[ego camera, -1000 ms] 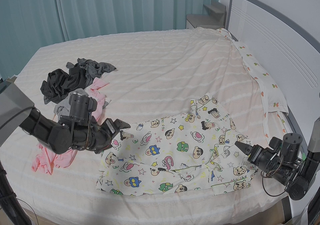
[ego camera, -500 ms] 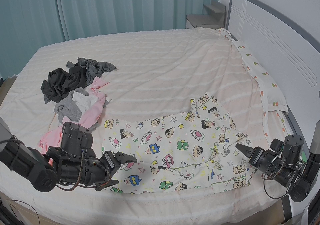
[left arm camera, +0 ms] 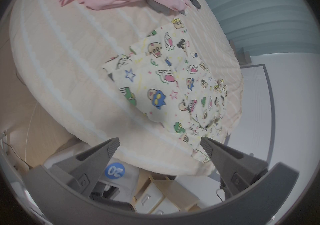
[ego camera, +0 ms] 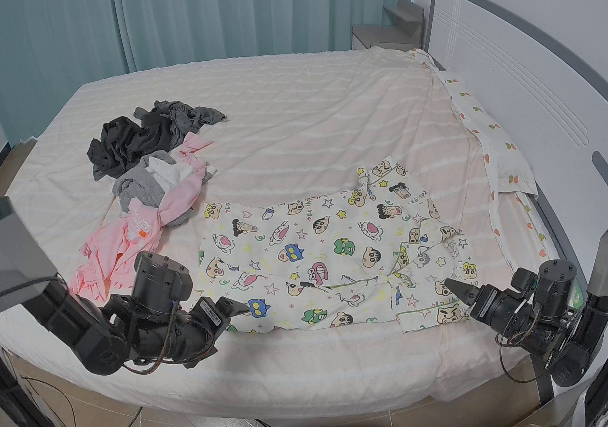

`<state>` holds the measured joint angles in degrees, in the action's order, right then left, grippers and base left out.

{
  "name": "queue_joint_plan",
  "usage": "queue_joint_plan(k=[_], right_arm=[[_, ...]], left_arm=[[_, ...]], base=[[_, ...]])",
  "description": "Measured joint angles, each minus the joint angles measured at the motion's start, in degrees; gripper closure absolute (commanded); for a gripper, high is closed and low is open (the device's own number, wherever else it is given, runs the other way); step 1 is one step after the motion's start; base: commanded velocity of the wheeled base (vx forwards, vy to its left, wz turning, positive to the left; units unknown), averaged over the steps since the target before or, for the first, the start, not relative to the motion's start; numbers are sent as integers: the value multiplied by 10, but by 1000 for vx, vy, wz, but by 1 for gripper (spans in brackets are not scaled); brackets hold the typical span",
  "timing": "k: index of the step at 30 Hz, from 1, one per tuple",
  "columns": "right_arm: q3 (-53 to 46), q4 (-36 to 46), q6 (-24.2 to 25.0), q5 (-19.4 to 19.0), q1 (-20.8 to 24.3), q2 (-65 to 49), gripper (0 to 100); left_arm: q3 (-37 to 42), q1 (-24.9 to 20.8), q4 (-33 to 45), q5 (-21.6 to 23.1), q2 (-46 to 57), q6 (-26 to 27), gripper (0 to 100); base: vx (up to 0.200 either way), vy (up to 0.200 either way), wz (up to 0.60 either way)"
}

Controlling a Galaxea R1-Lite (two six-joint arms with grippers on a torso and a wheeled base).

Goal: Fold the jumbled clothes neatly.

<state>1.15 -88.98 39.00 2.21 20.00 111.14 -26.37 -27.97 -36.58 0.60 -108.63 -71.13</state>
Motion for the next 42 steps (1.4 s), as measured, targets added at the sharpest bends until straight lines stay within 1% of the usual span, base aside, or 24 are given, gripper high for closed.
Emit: queue_joint_plan(k=[4, 7, 10, 17, 21, 23, 24, 26, 28, 31, 33, 34, 38, 42], right_arm=[[-1, 0, 0, 1, 4, 0, 0], [-1, 0, 0, 1, 6, 0, 0], [-1, 0, 0, 1, 7, -1, 0], [-1, 0, 4, 0, 8, -1, 0], [-1, 0, 12, 0, 9, -1, 0], [-1, 0, 20, 0, 10, -1, 0], [-1, 0, 33, -3, 10, -2, 0], [-1, 0, 56, -10, 12, -4, 0], [-1, 0, 74, -25, 14, -8, 0], [-1, 0, 85, -50, 15, -14, 0], [-1, 0, 87, -53, 14, -16, 0], [-1, 0, 87, -53, 14, -16, 0], [-1, 0, 87, -54, 12, -9, 0], [-2, 40, 88, -53, 10, 13, 0]], left_arm=[[0, 0, -63, -44, -55, 1, 0], [-4, 3, -87, -74, -90, 3, 0], [-18, 7, -96, -96, -117, 6, 0], [-63, 22, -97, -122, -158, 18, 0], [-91, 34, -96, -148, -178, 32, 0], [-99, 37, -97, -154, -187, 36, 0], [-103, 38, -97, -156, -192, 37, 0], [-106, 40, -97, -157, -198, 38, 0], [-109, 41, -97, -158, -204, 38, 0], [-114, 41, -98, -158, -210, 38, 0], [-116, 44, -98, -158, -214, 40, 0], [-117, 46, -98, -158, -215, 44, 100], [-124, 49, -97, -165, -220, 64, 100], [-130, 50, -95, -172, -224, 67, 100]], base=[[0, 0, 0], [0, 0, 0], [0, 0, 0], [0, 0, 0], [0, 0, 0], [0, 0, 0], [0, 0, 0], [0, 0, 0], [0, 0, 0], [0, 0, 0], [0, 0, 0], [0, 0, 0], [0, 0, 0], [0, 0, 0]])
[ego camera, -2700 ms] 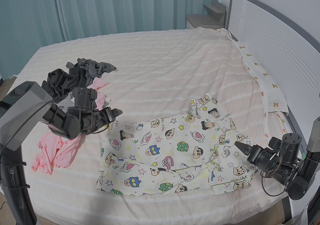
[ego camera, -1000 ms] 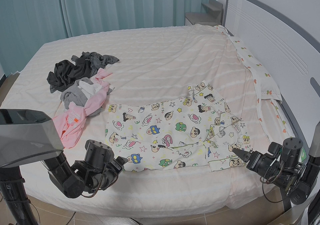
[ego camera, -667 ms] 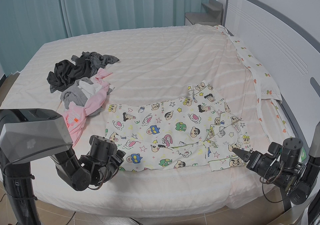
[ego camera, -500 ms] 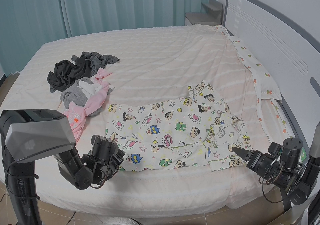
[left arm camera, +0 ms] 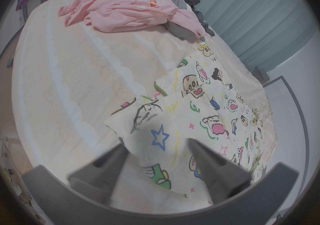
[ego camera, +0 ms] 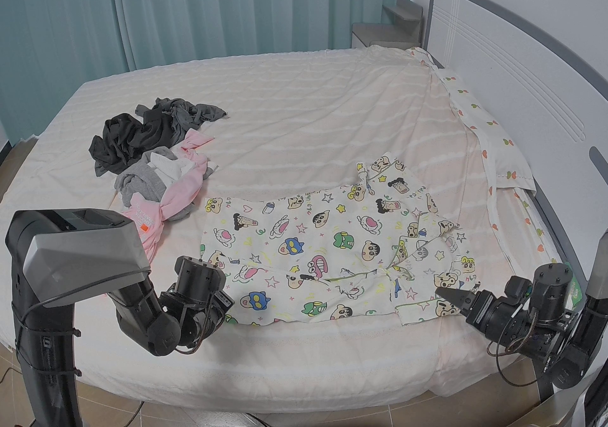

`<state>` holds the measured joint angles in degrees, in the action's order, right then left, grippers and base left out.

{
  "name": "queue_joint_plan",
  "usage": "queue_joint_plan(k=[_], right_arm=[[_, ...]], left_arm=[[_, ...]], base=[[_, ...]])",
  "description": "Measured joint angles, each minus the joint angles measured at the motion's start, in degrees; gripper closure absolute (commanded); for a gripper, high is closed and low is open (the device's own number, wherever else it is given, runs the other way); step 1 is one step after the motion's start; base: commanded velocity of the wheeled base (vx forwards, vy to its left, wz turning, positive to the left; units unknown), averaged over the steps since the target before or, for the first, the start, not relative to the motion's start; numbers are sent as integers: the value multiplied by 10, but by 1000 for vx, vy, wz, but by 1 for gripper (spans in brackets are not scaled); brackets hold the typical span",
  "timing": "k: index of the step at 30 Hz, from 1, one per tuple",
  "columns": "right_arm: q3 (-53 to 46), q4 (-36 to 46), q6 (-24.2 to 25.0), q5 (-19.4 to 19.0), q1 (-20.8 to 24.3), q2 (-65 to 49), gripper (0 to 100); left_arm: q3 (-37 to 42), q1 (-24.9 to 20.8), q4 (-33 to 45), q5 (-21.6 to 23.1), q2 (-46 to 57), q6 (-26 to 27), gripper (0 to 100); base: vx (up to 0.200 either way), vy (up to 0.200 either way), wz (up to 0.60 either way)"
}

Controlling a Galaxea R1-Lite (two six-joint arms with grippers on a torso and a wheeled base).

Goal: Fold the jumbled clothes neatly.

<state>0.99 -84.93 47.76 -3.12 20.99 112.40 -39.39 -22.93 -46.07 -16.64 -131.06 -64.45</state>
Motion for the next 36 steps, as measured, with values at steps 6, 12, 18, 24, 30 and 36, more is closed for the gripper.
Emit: queue_joint_plan(k=[6, 12, 18, 24, 30, 36], right_arm=[[0, 6, 1, 7, -4, 61, 0], [15, -36, 0, 24, -15, 138, 0], [55, -41, -5, 60, -21, 194, 0], [90, -41, -5, 64, -23, 217, 0], [118, -41, -5, 81, -29, 224, 0], [136, -40, -7, 84, -36, 236, 0]], left_arm=[[2, 4, 1, -1, 0, 0, 100], [19, 5, 0, -2, 12, 0, 100], [37, 6, 0, -1, 36, 1, 100], [60, 6, -2, -1, 54, 0, 100], [76, 9, -4, 0, 61, -4, 100], [84, 10, -4, 1, 63, -5, 100]], base=[[0, 0, 0], [0, 0, 0], [0, 0, 0], [0, 0, 0], [0, 0, 0], [0, 0, 0]])
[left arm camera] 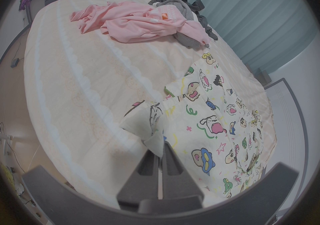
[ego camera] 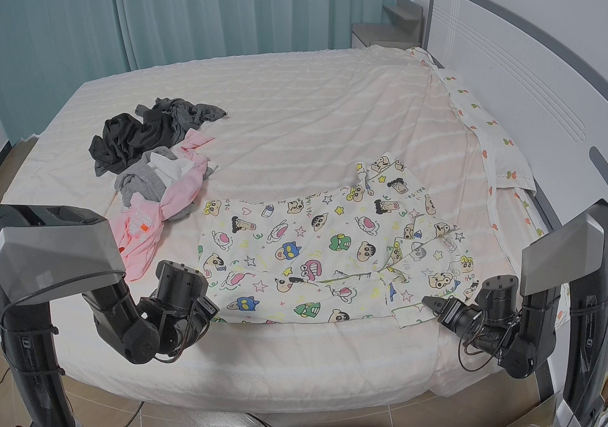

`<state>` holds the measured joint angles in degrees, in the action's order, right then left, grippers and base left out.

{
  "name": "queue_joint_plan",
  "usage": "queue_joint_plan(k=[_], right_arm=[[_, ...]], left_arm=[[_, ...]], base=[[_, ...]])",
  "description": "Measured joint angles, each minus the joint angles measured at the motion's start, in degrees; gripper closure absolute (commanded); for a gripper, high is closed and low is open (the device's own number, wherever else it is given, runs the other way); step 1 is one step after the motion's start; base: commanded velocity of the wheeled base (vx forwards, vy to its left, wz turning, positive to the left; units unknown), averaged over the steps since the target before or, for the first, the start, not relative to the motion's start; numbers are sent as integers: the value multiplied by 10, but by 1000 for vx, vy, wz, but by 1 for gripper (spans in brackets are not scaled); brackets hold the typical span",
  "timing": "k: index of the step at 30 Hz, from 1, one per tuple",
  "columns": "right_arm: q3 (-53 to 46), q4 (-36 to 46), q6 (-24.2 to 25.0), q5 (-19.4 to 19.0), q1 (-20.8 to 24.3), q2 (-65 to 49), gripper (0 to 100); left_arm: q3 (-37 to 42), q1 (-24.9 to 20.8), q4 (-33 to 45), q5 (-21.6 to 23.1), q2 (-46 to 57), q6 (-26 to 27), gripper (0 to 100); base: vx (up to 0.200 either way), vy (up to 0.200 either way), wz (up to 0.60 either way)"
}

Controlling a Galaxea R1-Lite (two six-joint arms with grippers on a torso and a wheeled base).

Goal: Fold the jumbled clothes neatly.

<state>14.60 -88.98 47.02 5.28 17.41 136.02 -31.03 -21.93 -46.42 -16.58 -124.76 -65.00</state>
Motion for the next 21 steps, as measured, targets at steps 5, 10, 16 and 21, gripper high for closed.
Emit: queue_joint_plan(k=[5, 10, 16, 21], right_arm=[[19, 0, 0, 0, -8, 12, 0], [33, 0, -1, 1, -16, 20, 100], [37, 0, -4, 7, -18, 24, 100], [36, 0, -19, 30, -18, 24, 100]], left_arm=[[1, 0, 0, 1, 0, 0, 100], [-1, 0, 0, 2, -1, 0, 100], [-4, 0, 0, 2, -3, 1, 100], [-5, 0, 0, 2, -3, 2, 100]], base=[[0, 0, 0], [0, 0, 0], [0, 0, 0], [0, 0, 0]])
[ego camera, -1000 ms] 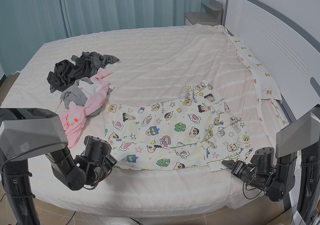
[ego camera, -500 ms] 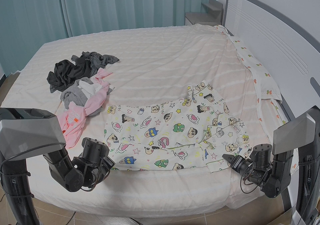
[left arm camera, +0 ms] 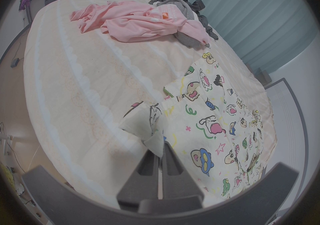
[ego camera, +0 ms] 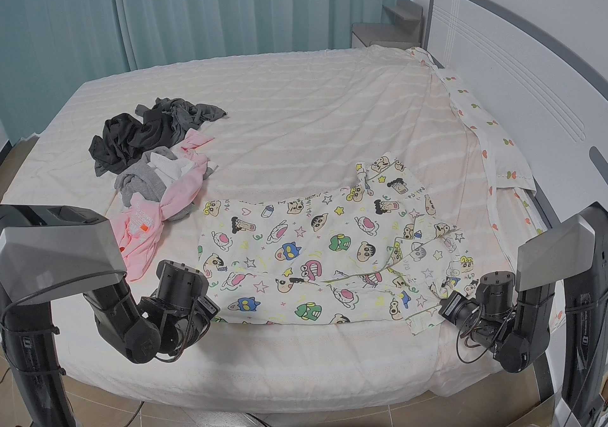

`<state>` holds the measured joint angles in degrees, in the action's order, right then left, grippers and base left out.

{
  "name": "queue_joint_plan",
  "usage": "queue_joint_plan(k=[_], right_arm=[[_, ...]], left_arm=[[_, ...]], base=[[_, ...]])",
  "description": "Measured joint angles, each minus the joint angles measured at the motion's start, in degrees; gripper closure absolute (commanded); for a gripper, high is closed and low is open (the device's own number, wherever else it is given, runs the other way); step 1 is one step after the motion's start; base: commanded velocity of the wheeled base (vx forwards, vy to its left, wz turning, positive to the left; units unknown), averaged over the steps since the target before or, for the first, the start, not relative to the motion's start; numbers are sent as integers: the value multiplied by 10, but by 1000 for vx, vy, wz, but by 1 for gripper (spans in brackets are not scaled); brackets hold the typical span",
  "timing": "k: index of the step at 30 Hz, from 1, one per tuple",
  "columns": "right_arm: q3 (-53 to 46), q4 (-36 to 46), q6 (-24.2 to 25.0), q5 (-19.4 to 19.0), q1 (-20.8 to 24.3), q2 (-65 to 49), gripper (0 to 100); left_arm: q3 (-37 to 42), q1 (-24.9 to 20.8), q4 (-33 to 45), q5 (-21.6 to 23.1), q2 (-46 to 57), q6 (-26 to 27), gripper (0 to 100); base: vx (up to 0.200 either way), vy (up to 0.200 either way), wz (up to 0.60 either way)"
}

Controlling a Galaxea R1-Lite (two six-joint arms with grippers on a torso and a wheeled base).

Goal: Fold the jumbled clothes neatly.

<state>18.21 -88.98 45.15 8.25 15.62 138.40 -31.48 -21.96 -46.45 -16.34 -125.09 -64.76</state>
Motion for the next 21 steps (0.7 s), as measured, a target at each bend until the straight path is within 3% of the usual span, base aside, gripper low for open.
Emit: queue_joint_plan(k=[21], right_arm=[[-102, 0, 5, -2, 14, -68, 100]], left_arm=[[53, -6, 0, 5, 15, 1, 100]], base=[[0, 0, 0]])
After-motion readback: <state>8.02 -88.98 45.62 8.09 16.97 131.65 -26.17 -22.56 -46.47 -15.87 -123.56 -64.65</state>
